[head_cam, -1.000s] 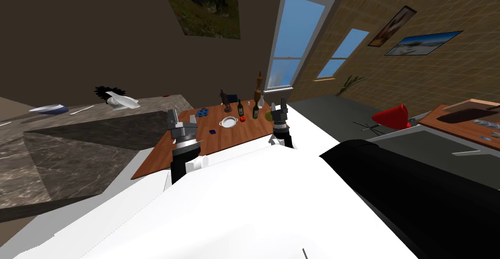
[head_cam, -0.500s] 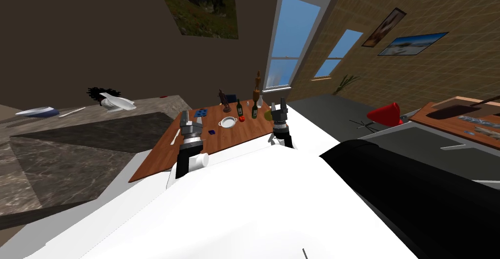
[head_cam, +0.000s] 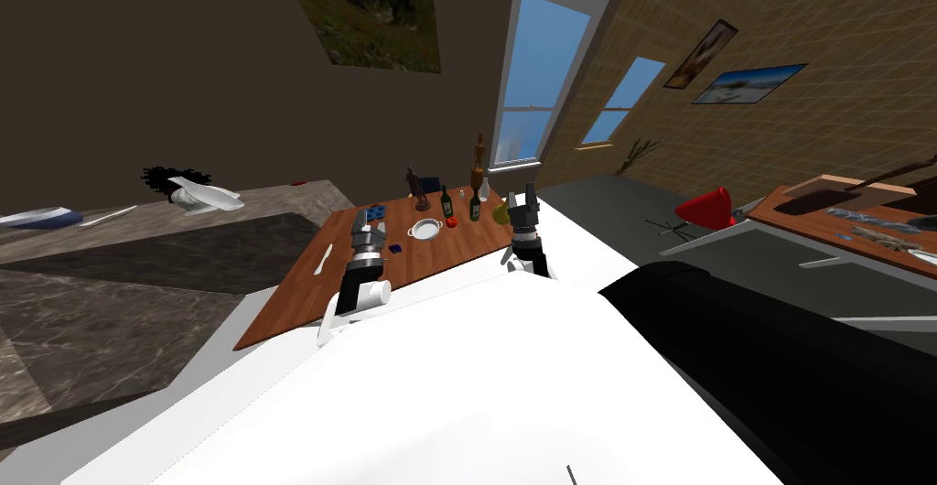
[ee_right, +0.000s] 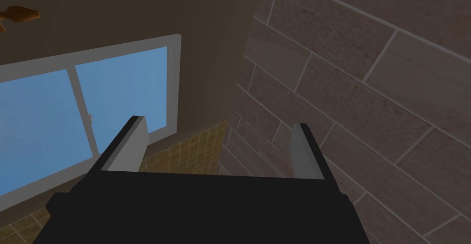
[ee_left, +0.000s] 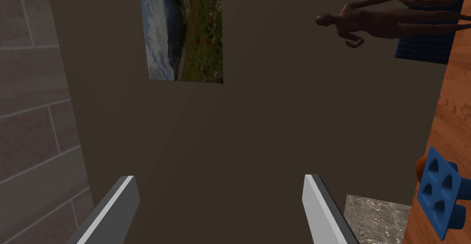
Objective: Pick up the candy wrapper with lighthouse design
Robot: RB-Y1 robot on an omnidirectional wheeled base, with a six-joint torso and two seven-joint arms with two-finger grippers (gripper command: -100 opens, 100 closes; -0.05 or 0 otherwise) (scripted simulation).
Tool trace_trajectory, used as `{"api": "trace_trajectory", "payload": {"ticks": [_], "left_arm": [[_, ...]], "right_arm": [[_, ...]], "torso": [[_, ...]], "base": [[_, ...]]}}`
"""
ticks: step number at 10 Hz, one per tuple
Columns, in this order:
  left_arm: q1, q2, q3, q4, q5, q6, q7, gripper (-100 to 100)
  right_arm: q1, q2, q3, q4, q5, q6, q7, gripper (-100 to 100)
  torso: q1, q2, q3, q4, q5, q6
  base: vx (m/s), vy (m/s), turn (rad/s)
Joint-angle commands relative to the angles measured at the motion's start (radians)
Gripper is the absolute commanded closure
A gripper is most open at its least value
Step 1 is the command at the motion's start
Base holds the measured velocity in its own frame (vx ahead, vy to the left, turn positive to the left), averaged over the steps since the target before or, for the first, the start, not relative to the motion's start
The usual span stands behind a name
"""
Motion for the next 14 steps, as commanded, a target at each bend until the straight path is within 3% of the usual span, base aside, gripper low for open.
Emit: {"api": "trace_trajectory", "payload": {"ticks": [1, 2, 3, 5, 6, 8, 11, 14], "left_arm": [[-0.034, 0.008, 0.002, 0.047, 0.008, 0.044, 0.000, -100], [-0.063, 0.018, 0.006, 0.071, 0.016, 0.077, 0.002, -100], [-0.063, 0.018, 0.006, 0.087, 0.016, 0.077, 0.002, -100], [-0.125, 0.038, 0.014, 0.169, 0.034, 0.136, 0.006, -100], [-0.125, 0.038, 0.014, 0.172, 0.034, 0.148, 0.006, -100], [-0.189, 0.056, 0.023, 0.252, 0.052, 0.208, 0.011, -100], [-0.223, 0.064, 0.027, 0.312, 0.062, 0.262, 0.013, -100], [-0.291, 0.081, 0.036, 0.387, 0.082, 0.341, 0.018, -100]], "right_arm": [[0.000, 0.000, 0.000, 0.000, 0.000, 0.000, 0.000, 0], [0.000, 0.000, 0.000, 0.000, 0.000, 0.000, 0.000, 0], [0.000, 0.000, 0.000, 0.000, 0.000, 0.000, 0.000, 0], [0.000, 0.000, 0.000, 0.000, 0.000, 0.000, 0.000, 0], [0.000, 0.000, 0.000, 0.000, 0.000, 0.000, 0.000, 0], [0.000, 0.000, 0.000, 0.000, 0.000, 0.000, 0.000, 0], [0.000, 0.000, 0.000, 0.000, 0.000, 0.000, 0.000, 0], [0.000, 0.000, 0.000, 0.000, 0.000, 0.000, 0.000, 0]], "torso": [[0.000, 0.000, 0.000, 0.000, 0.000, 0.000], [0.000, 0.000, 0.000, 0.000, 0.000, 0.000], [0.000, 0.000, 0.000, 0.000, 0.000, 0.000], [0.000, 0.000, 0.000, 0.000, 0.000, 0.000], [0.000, 0.000, 0.000, 0.000, 0.000, 0.000], [0.000, 0.000, 0.000, 0.000, 0.000, 0.000], [0.000, 0.000, 0.000, 0.000, 0.000, 0.000], [-0.001, 0.000, 0.000, 0.000, 0.000, 0.000]], "base": [[-0.010, 0.011, -0.051], [-0.012, 0.013, -0.106], [-0.010, 0.013, -0.032], [-0.013, 0.016, -0.083], [-0.011, 0.017, -0.039], [-0.016, 0.014, -0.080], [-0.013, 0.012, -0.046], [-0.014, 0.008, -0.067]]}}
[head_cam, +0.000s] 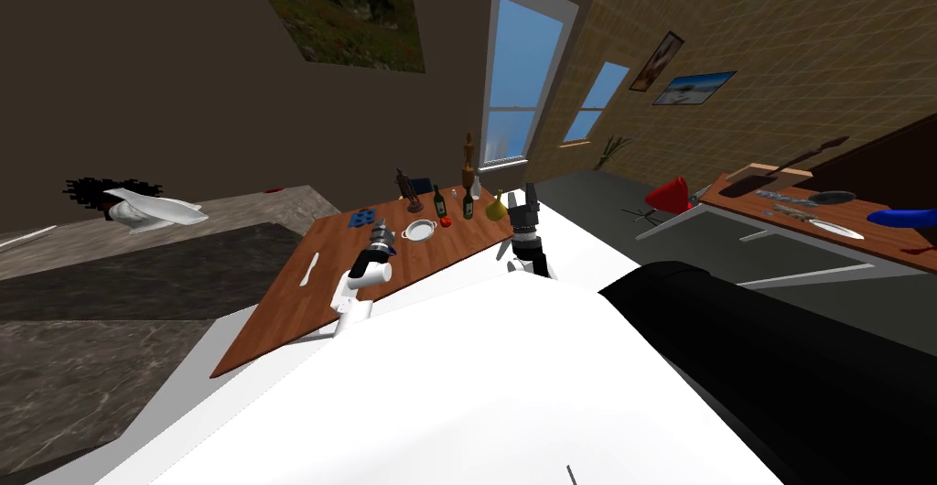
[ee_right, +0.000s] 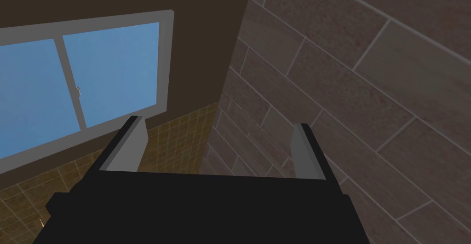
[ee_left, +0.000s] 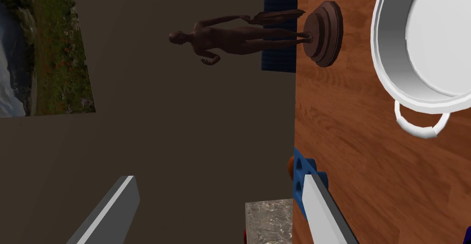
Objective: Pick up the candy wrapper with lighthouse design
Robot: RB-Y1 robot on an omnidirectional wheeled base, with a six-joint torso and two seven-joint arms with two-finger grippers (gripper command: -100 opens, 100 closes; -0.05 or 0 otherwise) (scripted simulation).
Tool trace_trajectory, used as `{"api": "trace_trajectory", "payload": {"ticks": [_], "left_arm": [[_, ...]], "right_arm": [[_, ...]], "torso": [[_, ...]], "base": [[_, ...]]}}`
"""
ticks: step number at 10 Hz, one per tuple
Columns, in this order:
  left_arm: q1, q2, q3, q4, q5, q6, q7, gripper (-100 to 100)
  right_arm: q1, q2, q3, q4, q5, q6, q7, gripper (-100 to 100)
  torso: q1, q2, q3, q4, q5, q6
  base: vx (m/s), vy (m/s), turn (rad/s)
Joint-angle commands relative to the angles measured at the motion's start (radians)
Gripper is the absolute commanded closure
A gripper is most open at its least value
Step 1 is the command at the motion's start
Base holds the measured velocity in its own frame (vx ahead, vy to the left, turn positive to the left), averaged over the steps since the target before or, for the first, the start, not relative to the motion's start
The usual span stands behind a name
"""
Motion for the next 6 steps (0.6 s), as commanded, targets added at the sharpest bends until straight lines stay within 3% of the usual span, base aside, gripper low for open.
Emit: {"api": "trace_trajectory", "payload": {"ticks": [1, 2, 3, 6], "left_arm": [[-0.021, 0.009, 0.003, 0.049, 0.008, 0.019, 0.003, -100], [-0.021, 0.009, 0.003, 0.049, 0.008, 0.019, 0.003, -100], [-0.056, 0.017, 0.007, 0.083, 0.018, 0.060, 0.005, -100], [-0.091, 0.026, 0.012, 0.159, 0.028, 0.100, 0.007, -100]], "right_arm": [[0.000, 0.000, 0.000, 0.000, 0.000, 0.000, 0.000, 0], [0.000, 0.000, 0.000, 0.000, 0.000, 0.000, 0.000, 0], [0.000, 0.000, 0.000, 0.000, 0.000, 0.000, 0.000, 0], [0.000, 0.000, 0.000, 0.000, 0.000, 0.000, 0.000, 0]], "torso": [[0.000, 0.000, 0.000, 0.000, 0.000, 0.000], [0.000, 0.000, 0.000, 0.000, 0.000, 0.000], [0.000, 0.000, 0.000, 0.000, 0.000, 0.000], [0.000, 0.000, 0.000, 0.000, 0.000, 0.000]], "base": [[-0.011, 0.009, -0.033], [-0.005, 0.003, 0.013], [-0.012, 0.005, -0.065], [-0.014, 0.009, -0.055]]}}
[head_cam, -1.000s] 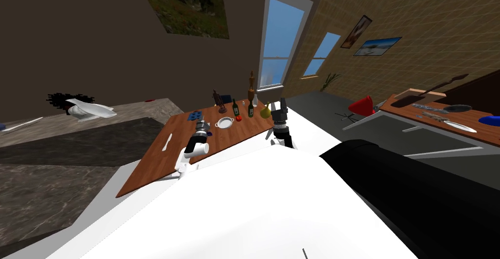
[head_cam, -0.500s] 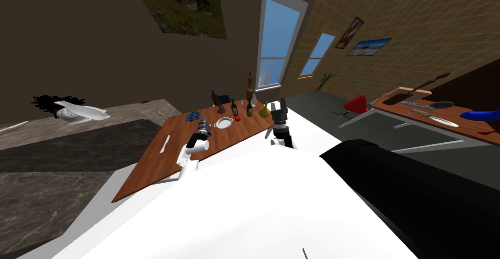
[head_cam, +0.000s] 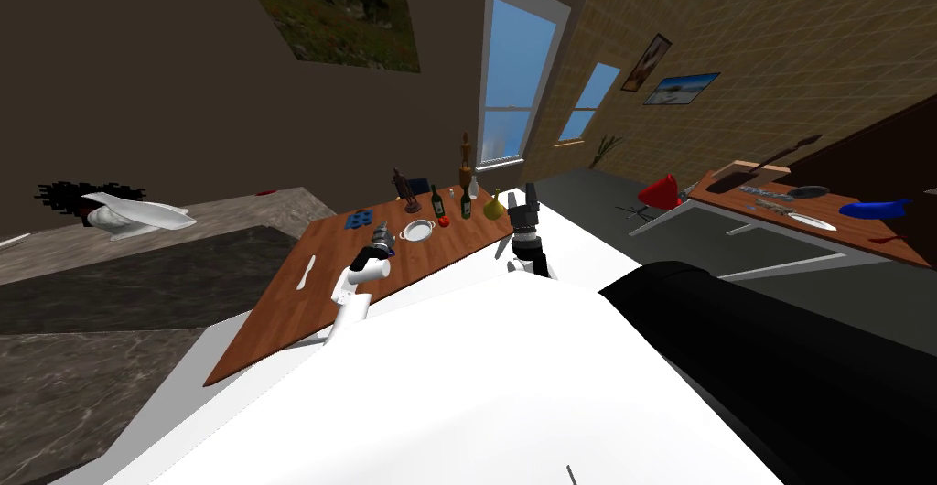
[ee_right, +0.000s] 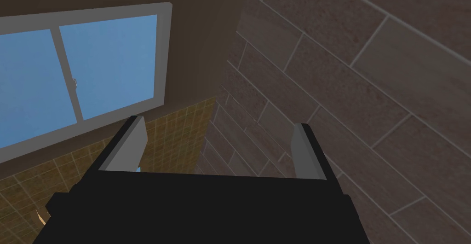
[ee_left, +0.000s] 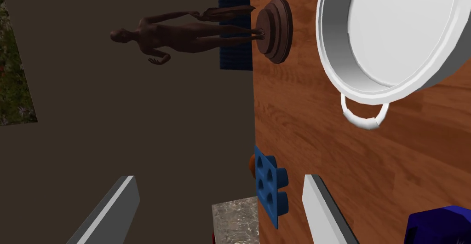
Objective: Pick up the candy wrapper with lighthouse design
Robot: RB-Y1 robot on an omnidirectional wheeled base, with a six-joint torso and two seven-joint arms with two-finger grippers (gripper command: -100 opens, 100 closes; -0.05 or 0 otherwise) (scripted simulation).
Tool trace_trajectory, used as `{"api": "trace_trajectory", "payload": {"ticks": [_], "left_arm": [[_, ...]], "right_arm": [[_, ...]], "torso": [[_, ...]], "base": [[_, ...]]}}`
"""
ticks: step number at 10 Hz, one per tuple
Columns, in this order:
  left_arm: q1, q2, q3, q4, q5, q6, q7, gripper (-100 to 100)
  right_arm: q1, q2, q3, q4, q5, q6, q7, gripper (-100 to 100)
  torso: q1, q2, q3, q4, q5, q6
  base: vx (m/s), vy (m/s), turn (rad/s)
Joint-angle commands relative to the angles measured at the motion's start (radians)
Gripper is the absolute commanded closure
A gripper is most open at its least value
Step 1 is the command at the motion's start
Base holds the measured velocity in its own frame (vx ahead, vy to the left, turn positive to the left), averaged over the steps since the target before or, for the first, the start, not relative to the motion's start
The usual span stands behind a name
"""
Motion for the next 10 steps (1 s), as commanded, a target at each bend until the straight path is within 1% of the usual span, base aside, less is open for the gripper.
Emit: {"api": "trace_trajectory", "payload": {"ticks": [1, 2, 3, 4, 5, 6, 7, 8, 9, 10], "left_arm": [[-0.045, 0.000, 0.006, 0.050, 0.004, 0.048, 0.000, -100], [-0.045, 0.000, 0.006, 0.077, 0.004, 0.048, 0.000, -100], [-0.081, 0.009, 0.011, 0.105, 0.014, 0.088, 0.002, -100], [-0.081, 0.009, 0.011, 0.135, 0.014, 0.088, 0.002, -100], [-0.116, 0.019, 0.016, 0.169, 0.023, 0.128, 0.004, -100], [-0.116, 0.019, 0.016, 0.191, 0.023, 0.128, 0.004, -100], [-0.151, 0.029, 0.020, 0.220, 0.033, 0.168, 0.005, -100], [-0.151, 0.029, 0.020, 0.252, 0.033, 0.168, 0.005, -100], [-0.186, 0.039, 0.025, 0.284, 0.042, 0.207, 0.007, -100], [-0.186, 0.039, 0.025, 0.311, 0.042, 0.207, 0.007, -100]], "right_arm": [[0.000, 0.000, 0.000, 0.000, 0.000, 0.000, 0.000, 0], [0.000, 0.000, 0.000, 0.000, 0.000, 0.000, 0.000, 0], [0.000, 0.000, 0.000, 0.000, 0.000, 0.000, 0.000, 0], [0.000, 0.000, 0.000, 0.000, 0.000, 0.000, 0.000, 0], [0.000, 0.000, 0.000, 0.000, 0.000, 0.000, 0.000, 0], [0.000, 0.000, 0.000, 0.000, 0.000, 0.000, 0.000, 0], [0.000, 0.000, 0.000, 0.000, 0.000, 0.000, 0.000, 0], [0.000, 0.000, 0.000, 0.000, 0.000, 0.000, 0.000, 0], [0.000, 0.000, 0.000, 0.000, 0.000, 0.000, 0.000, 0], [0.000, 0.000, 0.000, 0.000, 0.000, 0.000, 0.000, 0]], "torso": [[0.000, 0.000, 0.000, 0.000, 0.000, 0.000], [0.000, 0.000, 0.000, 0.000, 0.000, 0.000], [0.000, 0.000, 0.000, 0.000, 0.000, 0.000], [0.000, 0.000, 0.000, 0.000, 0.000, 0.000], [0.000, 0.000, 0.000, 0.000, 0.000, 0.000], [0.000, 0.000, 0.000, 0.000, 0.000, 0.000], [0.000, 0.000, 0.000, 0.000, 0.000, 0.000], [0.000, 0.000, 0.000, 0.000, 0.000, 0.000], [0.000, 0.000, 0.000, 0.000, 0.000, 0.000], [0.000, 0.000, 0.000, 0.000, 0.000, 0.000]], "base": [[-0.015, 0.010, -0.067], [-0.012, 0.009, -0.046], [-0.015, 0.006, -0.066], [-0.011, 0.008, -0.041], [-0.012, 0.009, -0.086], [-0.011, 0.010, -0.033], [-0.015, 0.008, -0.050], [-0.013, 0.008, -0.047], [-0.016, 0.009, -0.080], [-0.013, 0.009, -0.032]]}}
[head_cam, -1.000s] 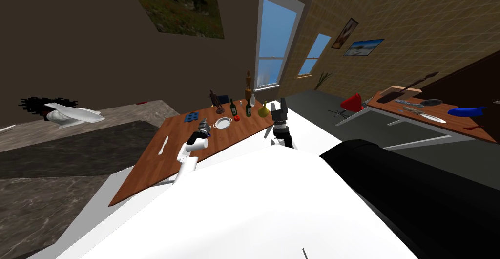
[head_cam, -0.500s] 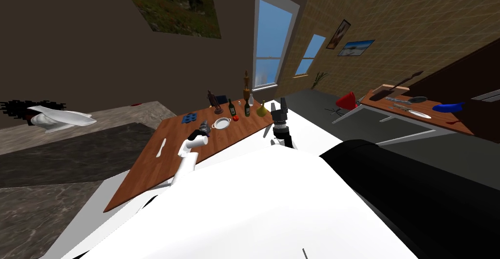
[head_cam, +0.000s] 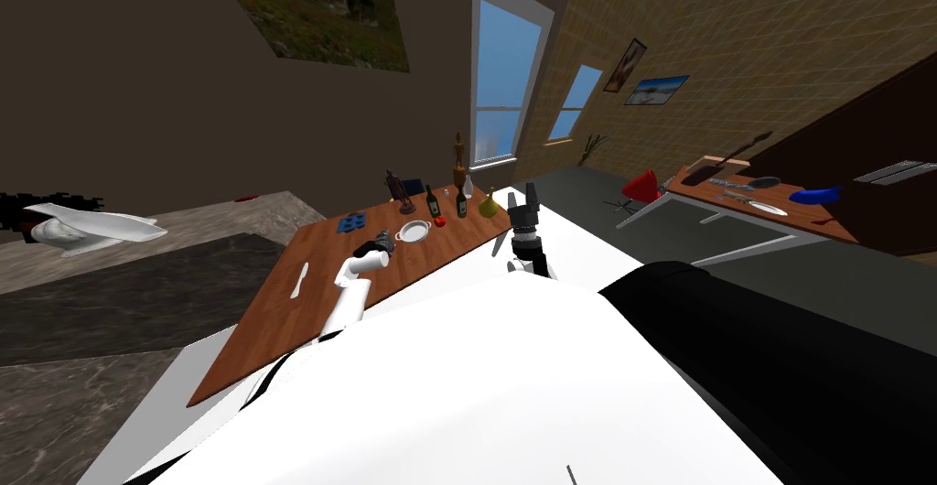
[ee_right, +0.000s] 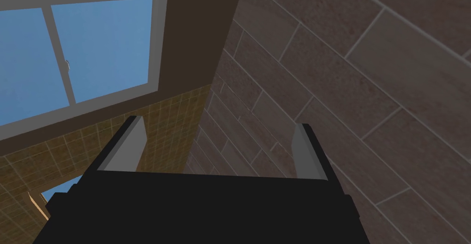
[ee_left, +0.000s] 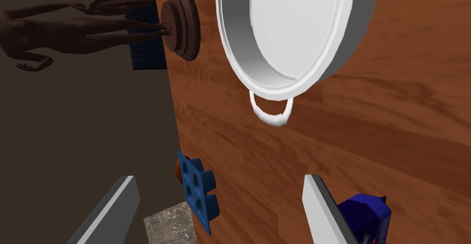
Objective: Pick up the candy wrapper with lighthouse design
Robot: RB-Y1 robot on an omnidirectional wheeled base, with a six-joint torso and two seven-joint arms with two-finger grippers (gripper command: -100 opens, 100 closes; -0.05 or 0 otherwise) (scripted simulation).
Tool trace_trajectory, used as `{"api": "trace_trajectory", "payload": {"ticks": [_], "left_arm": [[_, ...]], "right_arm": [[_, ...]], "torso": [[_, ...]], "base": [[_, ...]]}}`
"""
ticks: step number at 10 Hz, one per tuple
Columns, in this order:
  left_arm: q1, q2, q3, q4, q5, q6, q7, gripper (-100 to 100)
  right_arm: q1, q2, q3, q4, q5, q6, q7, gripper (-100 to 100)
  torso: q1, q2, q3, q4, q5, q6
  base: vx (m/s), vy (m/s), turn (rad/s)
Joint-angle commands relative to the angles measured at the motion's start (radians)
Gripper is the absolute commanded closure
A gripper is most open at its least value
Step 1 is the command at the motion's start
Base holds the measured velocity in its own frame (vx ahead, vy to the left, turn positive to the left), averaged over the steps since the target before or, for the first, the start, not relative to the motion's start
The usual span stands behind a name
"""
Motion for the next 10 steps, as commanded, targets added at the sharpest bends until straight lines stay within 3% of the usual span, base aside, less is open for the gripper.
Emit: {"api": "trace_trajectory", "payload": {"ticks": [1, 2, 3, 4, 9, 10], "left_arm": [[-0.037, 0.014, 0.004, 0.050, 0.014, 0.044, 0.002, -100], [-0.037, 0.014, 0.004, 0.075, 0.014, 0.044, 0.002, -100], [-0.070, 0.024, 0.009, 0.117, 0.022, 0.082, 0.003, -100], [-0.070, 0.024, 0.009, 0.131, 0.022, 0.082, 0.003, -100], [-0.162, 0.058, 0.021, 0.282, 0.047, 0.185, 0.008, -100], [-0.162, 0.058, 0.021, 0.289, 0.047, 0.185, 0.008, -100]], "right_arm": [[0.000, 0.000, 0.000, 0.000, 0.000, 0.000, 0.000, 0], [0.000, 0.000, 0.000, 0.000, 0.000, 0.000, 0.000, 0], [0.000, 0.000, 0.000, 0.000, 0.000, 0.000, 0.000, 0], [0.000, 0.000, 0.000, 0.000, 0.000, 0.000, 0.000, 0], [0.000, 0.000, 0.000, 0.000, 0.000, 0.000, 0.000, 0], [0.000, 0.000, 0.000, 0.000, 0.000, 0.000, 0.000, 0]], "torso": [[0.000, 0.000, 0.000, 0.000, 0.000, 0.000], [0.000, 0.000, 0.000, 0.000, 0.000, 0.000], [0.000, 0.000, 0.000, 0.000, 0.000, 0.000], [0.000, 0.000, 0.000, 0.000, 0.000, 0.000], [0.000, 0.000, 0.000, 0.000, 0.000, 0.000], [0.000, 0.000, 0.000, 0.000, 0.000, 0.000]], "base": [[-0.015, 0.008, -0.062], [-0.011, 0.008, -0.037], [-0.010, 0.006, -0.057], [-0.011, 0.007, -0.035], [-0.012, 0.007, -0.051], [-0.008, 0.008, -0.028]]}}
